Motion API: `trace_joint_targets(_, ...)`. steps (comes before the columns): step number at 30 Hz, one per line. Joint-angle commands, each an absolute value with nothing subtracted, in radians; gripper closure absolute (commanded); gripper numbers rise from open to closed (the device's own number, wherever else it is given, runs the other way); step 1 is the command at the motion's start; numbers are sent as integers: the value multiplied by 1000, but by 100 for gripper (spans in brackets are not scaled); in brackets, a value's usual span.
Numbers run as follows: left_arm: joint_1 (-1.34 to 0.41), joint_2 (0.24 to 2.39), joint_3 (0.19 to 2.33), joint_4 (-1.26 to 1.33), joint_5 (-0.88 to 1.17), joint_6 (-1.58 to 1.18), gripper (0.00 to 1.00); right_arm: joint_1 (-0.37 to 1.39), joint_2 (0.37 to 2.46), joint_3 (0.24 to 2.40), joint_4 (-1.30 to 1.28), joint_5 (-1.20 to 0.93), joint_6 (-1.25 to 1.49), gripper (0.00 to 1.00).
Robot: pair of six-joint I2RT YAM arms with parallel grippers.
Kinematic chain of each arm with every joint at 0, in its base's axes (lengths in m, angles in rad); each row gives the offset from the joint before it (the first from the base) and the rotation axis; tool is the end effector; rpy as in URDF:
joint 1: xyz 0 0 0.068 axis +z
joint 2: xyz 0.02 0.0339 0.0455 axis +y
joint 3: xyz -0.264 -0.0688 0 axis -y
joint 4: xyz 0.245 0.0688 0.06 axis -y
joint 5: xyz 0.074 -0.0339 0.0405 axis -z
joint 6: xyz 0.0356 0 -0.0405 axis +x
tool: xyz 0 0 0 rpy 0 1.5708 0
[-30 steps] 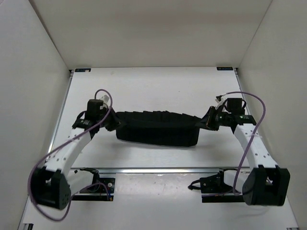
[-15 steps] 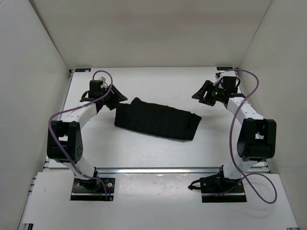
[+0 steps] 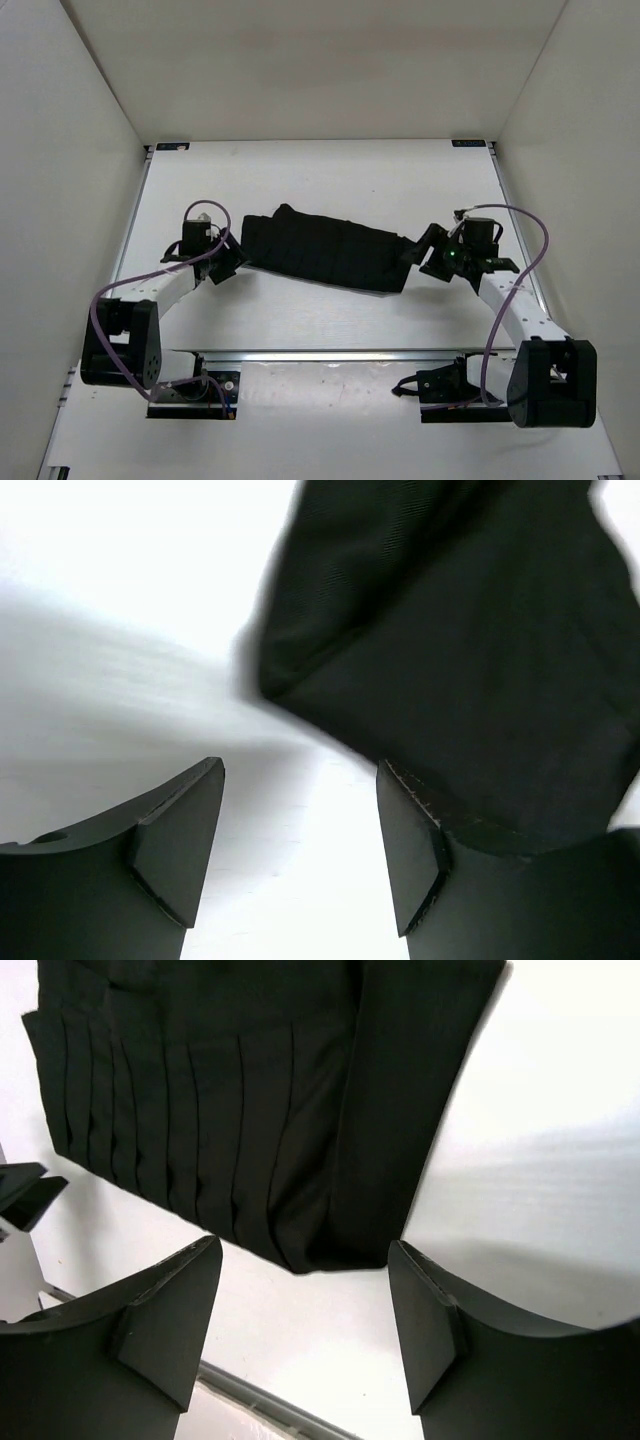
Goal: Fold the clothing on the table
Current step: Fold the skirt
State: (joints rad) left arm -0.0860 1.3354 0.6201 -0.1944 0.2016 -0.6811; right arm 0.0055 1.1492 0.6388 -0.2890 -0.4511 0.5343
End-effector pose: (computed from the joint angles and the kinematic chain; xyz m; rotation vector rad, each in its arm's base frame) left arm 0.2480 -0.0285 0.1689 -0.6615 2.4582 -0.5653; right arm 0.2289 0.0168 0.2110 0.4113 2.3744 0.7904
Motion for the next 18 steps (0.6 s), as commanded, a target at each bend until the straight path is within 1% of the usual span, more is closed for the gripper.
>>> trace_joint_targets(1, -87, 1333, 583, -121, 137, -707, 27, 17, 1089, 600, -259, -452, 566, 35)
trace_joint_targets(5, -104, 1370, 528, 30, 81, -782, 27, 43, 1055, 538, -245, -462, 586, 36)
trace_joint_targets(6, -104, 1388, 525, 58, 69, -801, 29, 54, 1052, 522, -242, -460, 595, 35)
trace_joint_targets(8, -113, 1422, 537, 101, 68, -827, 28, 58, 1026, 486, -233, -460, 607, 36)
trace_joint_targets(9, -120, 1449, 552, 106, 66, -830, 30, 61, 1026, 457, -218, -462, 623, 36)
trace_joint_targets(10, -132, 1457, 555, 115, 80, -836, 37, 61, 1006, 445, -207, -462, 638, 35)
trace_joint_targets(11, -143, 1485, 567, 118, 86, -844, 44, 60, 996, 414, -198, -466, 649, 36)
trace_joint_targets(13, -158, 1512, 577, 123, 91, -850, 82, 58, 989, 356, -154, -474, 696, 36)
trace_joint_targets(15, -169, 1508, 554, 149, 98, -867, 100, 55, 982, 322, -103, -473, 721, 37)
trace_joint_targets(18, -175, 1516, 538, 155, 106, -870, 100, 48, 1032, 285, -11, -472, 764, 37)
